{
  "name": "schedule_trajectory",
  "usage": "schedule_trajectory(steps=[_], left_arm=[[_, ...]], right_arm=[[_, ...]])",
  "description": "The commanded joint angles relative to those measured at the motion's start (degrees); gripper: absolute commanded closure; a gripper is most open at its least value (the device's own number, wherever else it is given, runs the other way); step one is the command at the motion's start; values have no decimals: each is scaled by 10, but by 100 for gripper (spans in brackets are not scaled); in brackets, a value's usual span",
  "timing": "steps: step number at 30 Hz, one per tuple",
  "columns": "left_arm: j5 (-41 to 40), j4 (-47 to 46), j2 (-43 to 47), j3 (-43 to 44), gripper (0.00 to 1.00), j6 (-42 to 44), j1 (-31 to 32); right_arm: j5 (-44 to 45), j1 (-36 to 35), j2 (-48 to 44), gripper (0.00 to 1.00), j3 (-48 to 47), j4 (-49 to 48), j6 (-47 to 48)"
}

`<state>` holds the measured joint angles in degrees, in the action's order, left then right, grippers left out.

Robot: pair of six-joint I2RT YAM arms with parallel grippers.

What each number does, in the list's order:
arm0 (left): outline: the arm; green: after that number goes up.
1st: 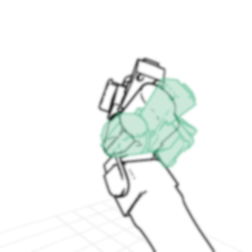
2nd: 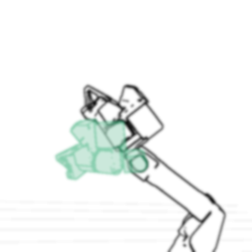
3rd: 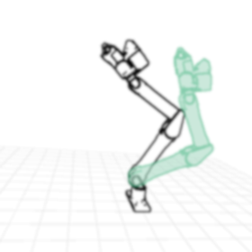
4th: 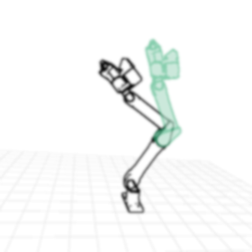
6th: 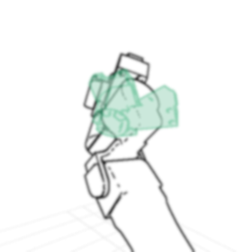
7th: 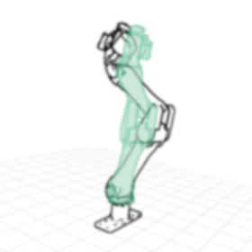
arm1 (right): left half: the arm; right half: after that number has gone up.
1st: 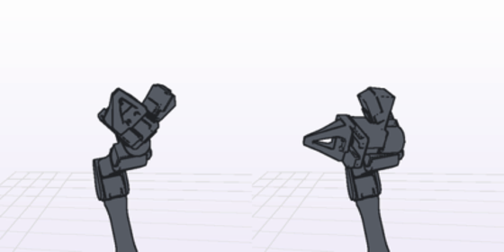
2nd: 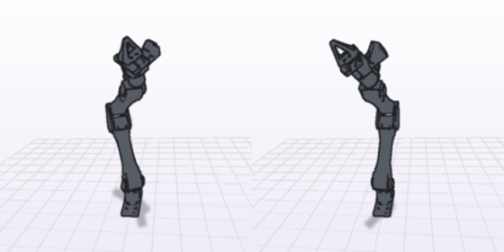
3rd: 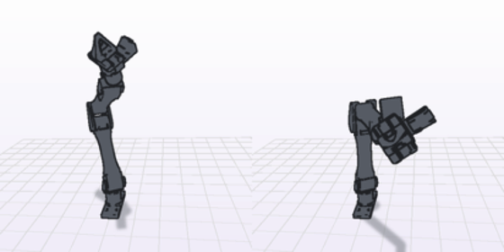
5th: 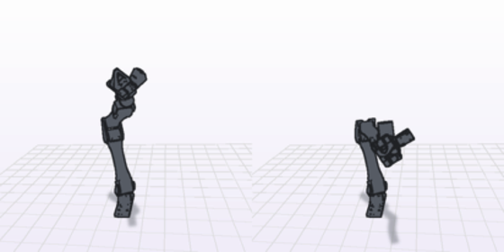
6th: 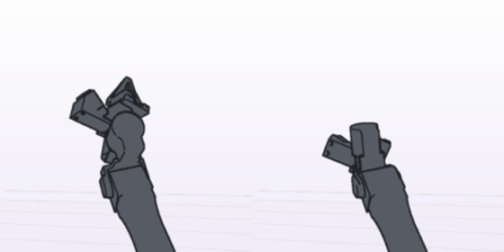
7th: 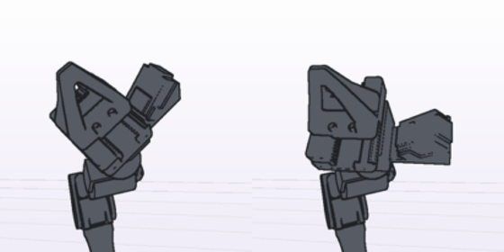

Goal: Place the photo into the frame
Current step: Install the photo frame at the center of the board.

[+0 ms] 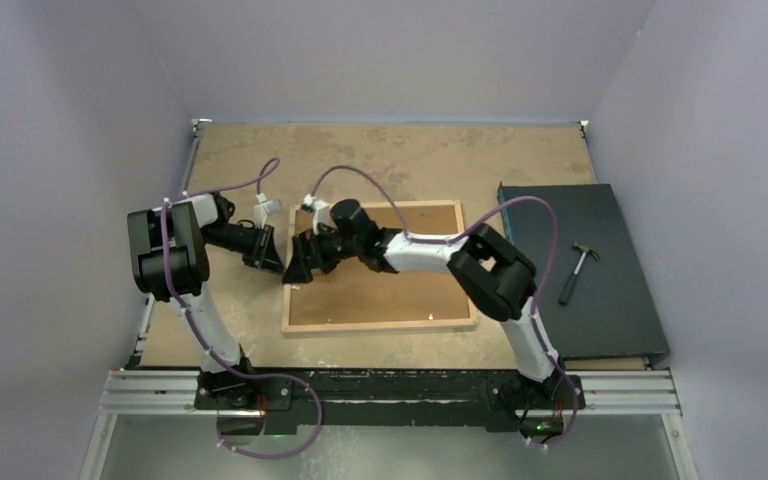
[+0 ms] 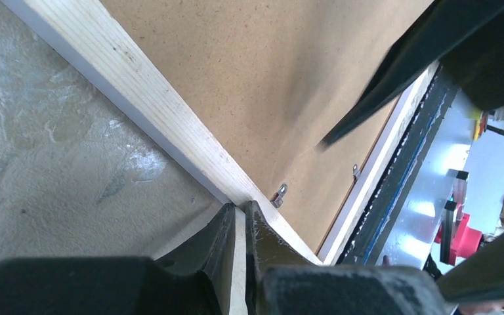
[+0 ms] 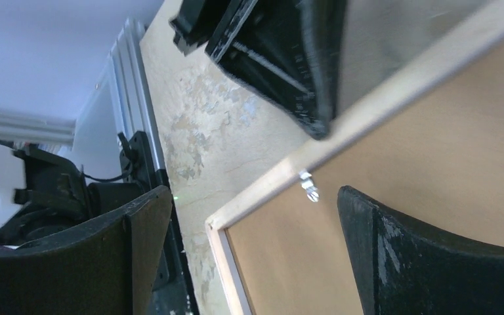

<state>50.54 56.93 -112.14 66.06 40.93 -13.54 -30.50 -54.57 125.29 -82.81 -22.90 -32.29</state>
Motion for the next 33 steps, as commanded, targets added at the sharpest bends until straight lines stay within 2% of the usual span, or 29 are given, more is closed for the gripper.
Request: schedule_trajectory(steps=[1,9,14,18,26,29,33], left_arm=[[-29,-20,17,8,100,60,-5],[-69,-37,48,-51,100,114,-3],[-80,-37,74,-72,100,136,3],[-92,-45,84,-79,100,137,10],[-117,-66,91,-82,100,127,50],[-117,-60,81,-70,100,136,59],[-149,-84,95,-89,100,122,103]], right_arm=[[74,75,-143,1,61,26,10],[328,218,-315,1,234,180,-36],[335,321,-383,1,342,139,-28],[356,340,-363,1,330,190,-37],[344,343,-277,1,287,189,-42],[321,342,-232,1,240,177,-35],[307,334,-173,1,150,176,-19]])
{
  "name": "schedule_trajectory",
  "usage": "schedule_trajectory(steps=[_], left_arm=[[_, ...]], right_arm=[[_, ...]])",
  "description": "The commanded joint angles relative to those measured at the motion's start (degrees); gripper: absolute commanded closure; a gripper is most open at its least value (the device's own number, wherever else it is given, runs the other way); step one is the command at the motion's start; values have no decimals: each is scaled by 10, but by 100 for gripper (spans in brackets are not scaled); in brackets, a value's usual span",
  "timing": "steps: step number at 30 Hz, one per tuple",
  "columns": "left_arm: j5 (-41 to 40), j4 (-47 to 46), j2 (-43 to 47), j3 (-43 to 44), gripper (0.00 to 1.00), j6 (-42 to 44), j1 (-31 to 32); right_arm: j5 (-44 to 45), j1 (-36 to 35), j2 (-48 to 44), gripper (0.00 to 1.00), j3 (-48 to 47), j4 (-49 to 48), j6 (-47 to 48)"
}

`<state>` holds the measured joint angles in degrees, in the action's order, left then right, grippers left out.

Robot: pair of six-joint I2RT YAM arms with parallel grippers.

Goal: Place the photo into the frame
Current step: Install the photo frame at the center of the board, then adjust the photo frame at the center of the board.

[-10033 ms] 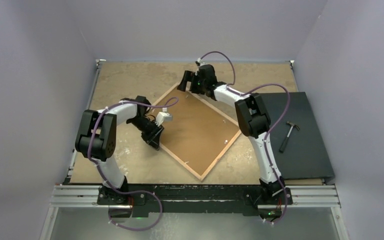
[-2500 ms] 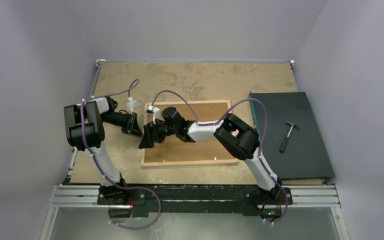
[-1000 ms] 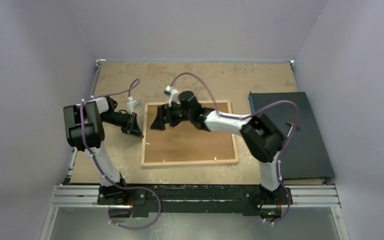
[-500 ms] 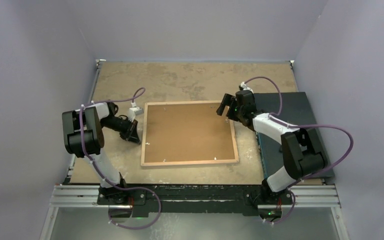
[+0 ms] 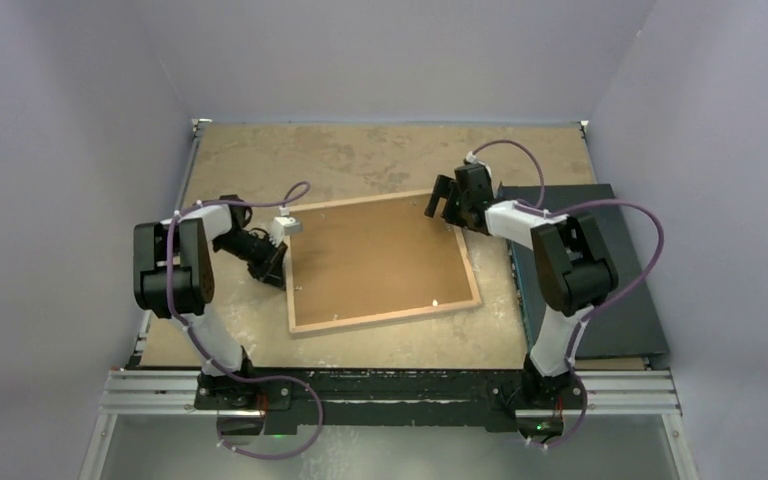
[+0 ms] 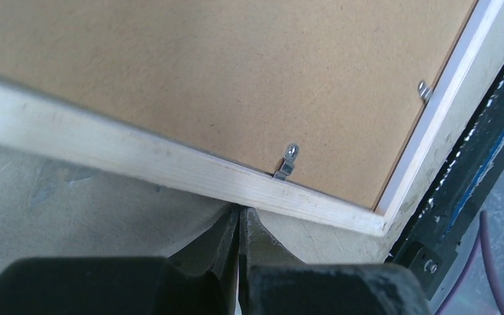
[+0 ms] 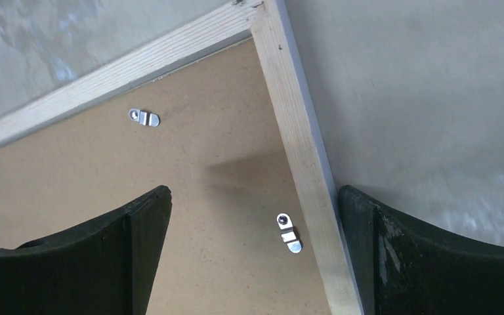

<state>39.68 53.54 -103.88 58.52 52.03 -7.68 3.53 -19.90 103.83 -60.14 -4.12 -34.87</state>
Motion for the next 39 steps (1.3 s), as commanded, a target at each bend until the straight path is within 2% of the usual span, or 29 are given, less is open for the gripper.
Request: schedule_trajectory(steps=[1,5,11,12,15,19,23,26,30,32,35,39], left_arm=[[-46,-57,18,-21,100,8,58],[-42,-80,32,-31,100,-5,96],[-28,-19,31,-13,99,18,170],[-33,-3,31,-12,95,23,176],[-59,34,36,-4,81,38,176],[-78,87,61,20,75,56,159],[-75,157,62,129,75,83,95],[-59,166,26,233,75,65,35],[-85,41,-32,308,75,-63,10],[-119,-23,-61,333,78,-122,8],[-145,-83,-104,373,83,-177,3],[-162,-107,-171,420,86,-222,0]], right_arm=[[-46,-17,58,1,-105,-9,8],[-58,-49,145,1,-244,34,20],[-112,-80,251,1,-407,69,25],[-131,-80,257,1,-425,80,25],[-101,-73,240,1,-442,87,35],[-38,-51,200,1,-466,140,40],[-19,-35,99,1,-379,127,15],[-24,-35,23,1,-286,116,0],[-86,-43,-84,1,-85,55,-61],[-103,-54,-140,1,-4,32,-89],[-111,-74,-208,1,80,27,-109],[-143,-94,-252,1,150,35,-118]])
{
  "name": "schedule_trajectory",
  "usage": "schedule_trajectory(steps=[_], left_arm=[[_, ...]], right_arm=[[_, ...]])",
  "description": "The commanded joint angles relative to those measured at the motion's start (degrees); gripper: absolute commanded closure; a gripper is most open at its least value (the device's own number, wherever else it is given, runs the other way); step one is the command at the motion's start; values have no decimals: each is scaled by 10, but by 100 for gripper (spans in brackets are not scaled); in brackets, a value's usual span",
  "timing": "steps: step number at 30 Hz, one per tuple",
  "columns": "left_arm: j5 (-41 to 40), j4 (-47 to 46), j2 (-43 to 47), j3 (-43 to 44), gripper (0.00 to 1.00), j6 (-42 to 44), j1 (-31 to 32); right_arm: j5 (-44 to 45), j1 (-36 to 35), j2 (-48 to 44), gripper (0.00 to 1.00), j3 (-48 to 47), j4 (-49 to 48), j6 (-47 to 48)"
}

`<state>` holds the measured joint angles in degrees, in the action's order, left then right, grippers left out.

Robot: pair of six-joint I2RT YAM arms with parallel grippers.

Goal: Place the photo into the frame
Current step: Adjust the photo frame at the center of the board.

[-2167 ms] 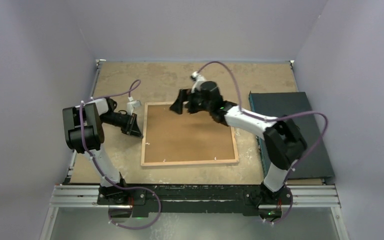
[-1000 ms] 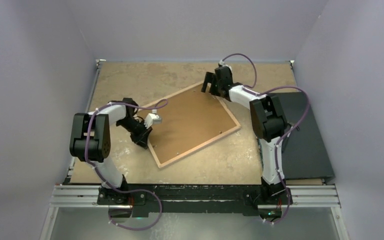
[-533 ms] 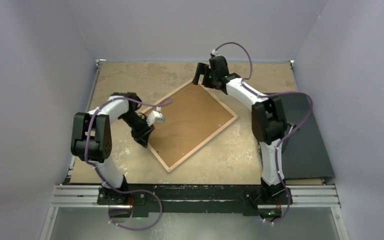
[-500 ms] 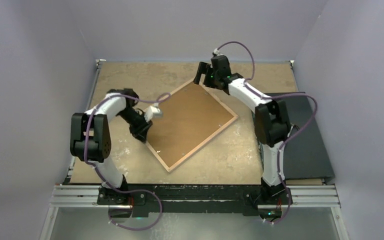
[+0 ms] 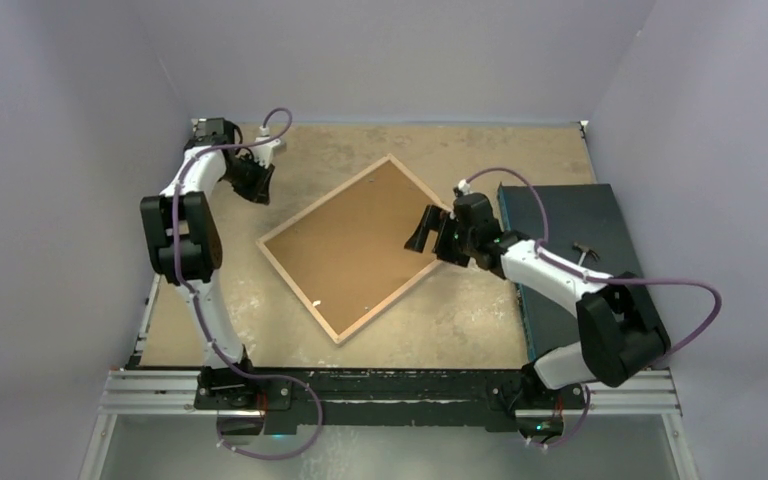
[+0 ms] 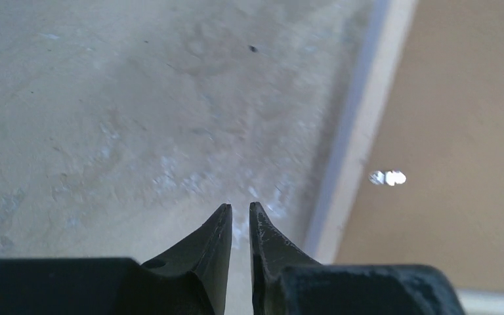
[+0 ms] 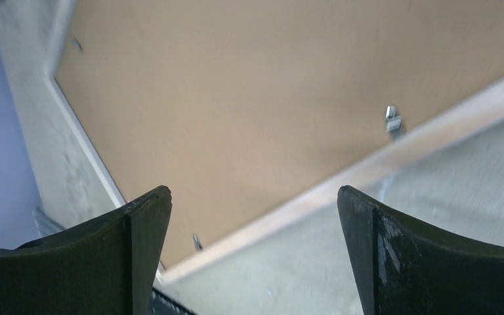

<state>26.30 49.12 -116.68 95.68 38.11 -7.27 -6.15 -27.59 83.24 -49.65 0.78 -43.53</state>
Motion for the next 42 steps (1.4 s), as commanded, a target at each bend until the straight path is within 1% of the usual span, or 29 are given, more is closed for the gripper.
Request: schedule_trajectory(steps=[1,3,6,9,15,19,21,25,27,31,34,36,38,39,40,42], left_arm=[[-30,-65,-53,50,87,-88,-4],[-33,-71,-66,42,87,-90,-4],[-13,-60,-70,10,88,-73,-4],[16,-41,-57,-37,88,-45,-1],[43,-2,10,-149,88,21,5],[64,32,50,-215,88,58,12],[61,35,76,-252,88,59,30],[54,13,129,-315,87,43,74],[57,11,136,-326,87,36,92],[69,16,141,-336,87,34,96],[43,-1,157,-340,87,15,90],[35,-9,169,-330,86,2,67],[46,0,175,-303,85,-8,25],[60,13,177,-284,83,-9,6],[78,33,177,-268,82,-4,-10],[116,74,181,-252,77,10,-25]], right_arm=[[-59,-20,-54,1,62,-17,-36],[-83,-23,-63,1,95,-31,-48],[-120,-23,-65,1,132,-59,-71],[-121,-23,-51,1,131,-56,-69],[-102,-20,7,1,93,-63,-51],[-50,-17,35,1,43,-36,-26],[-20,-13,43,1,21,-26,-16],[0,-1,67,1,-17,-13,2],[3,2,82,1,-32,-12,9],[23,5,112,1,-62,4,21],[57,9,103,1,-78,35,22],[83,9,79,1,-80,53,19],[117,9,46,1,-79,66,15],[142,9,28,1,-76,62,15],[148,6,10,1,-74,59,14],[140,-9,-14,1,-69,51,7]])
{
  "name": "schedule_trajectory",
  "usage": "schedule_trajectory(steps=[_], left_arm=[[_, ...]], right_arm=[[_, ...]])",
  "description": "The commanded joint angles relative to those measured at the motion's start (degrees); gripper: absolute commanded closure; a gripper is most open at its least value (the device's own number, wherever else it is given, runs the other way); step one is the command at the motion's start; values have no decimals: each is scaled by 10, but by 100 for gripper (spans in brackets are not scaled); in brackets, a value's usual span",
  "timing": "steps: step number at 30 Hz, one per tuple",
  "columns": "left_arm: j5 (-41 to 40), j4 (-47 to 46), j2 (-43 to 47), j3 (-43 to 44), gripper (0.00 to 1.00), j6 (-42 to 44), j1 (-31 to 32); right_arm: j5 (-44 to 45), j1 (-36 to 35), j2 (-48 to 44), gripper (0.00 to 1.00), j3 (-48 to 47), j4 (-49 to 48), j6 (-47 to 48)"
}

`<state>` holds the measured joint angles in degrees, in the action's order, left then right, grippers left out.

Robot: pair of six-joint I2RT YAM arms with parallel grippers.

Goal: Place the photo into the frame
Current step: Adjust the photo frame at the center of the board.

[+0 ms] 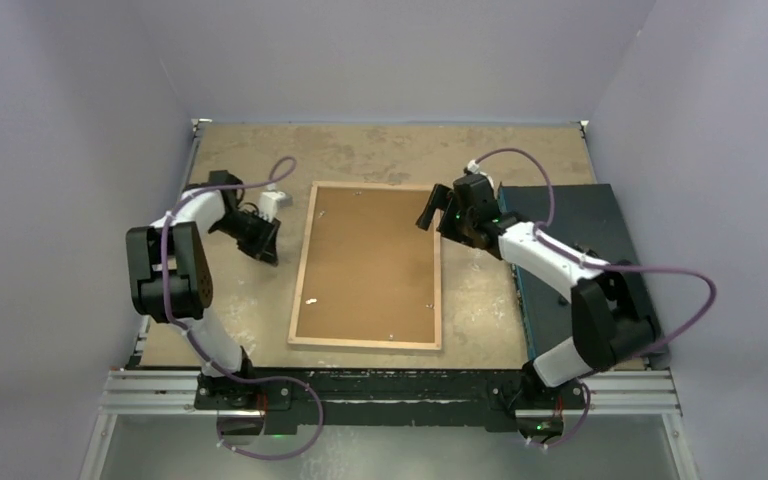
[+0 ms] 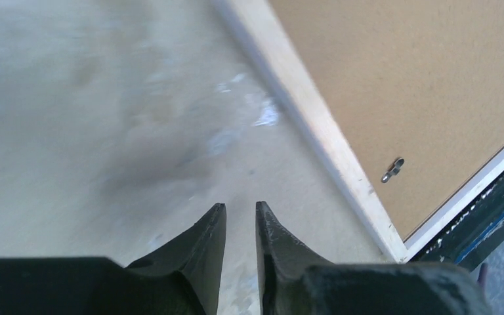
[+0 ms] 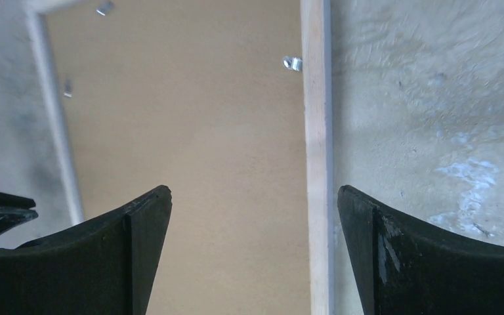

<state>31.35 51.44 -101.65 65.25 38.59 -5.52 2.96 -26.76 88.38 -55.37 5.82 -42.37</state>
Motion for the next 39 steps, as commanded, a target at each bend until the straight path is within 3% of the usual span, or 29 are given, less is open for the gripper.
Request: schedule_trajectory(steps=[1,5,10,20,27,39], left_arm=[[83,67,33,52,75,13,-43],[141,107,25,30,54,44,-35],[154,96,-9,1,51,52,-15],[132,60,-54,23,63,32,8],[128,63,-76,34,69,43,26],[116,43,-80,29,84,25,35]], right_arm=[[45,-32,-72,1,-12,-2,-7],[-8,-120,-58,1,-7,-51,-25],[-65,-225,13,1,-24,-130,-30],[-103,-335,124,3,-129,-158,4],[-130,-361,198,4,-184,-158,45],[-174,-372,249,7,-185,-196,72]])
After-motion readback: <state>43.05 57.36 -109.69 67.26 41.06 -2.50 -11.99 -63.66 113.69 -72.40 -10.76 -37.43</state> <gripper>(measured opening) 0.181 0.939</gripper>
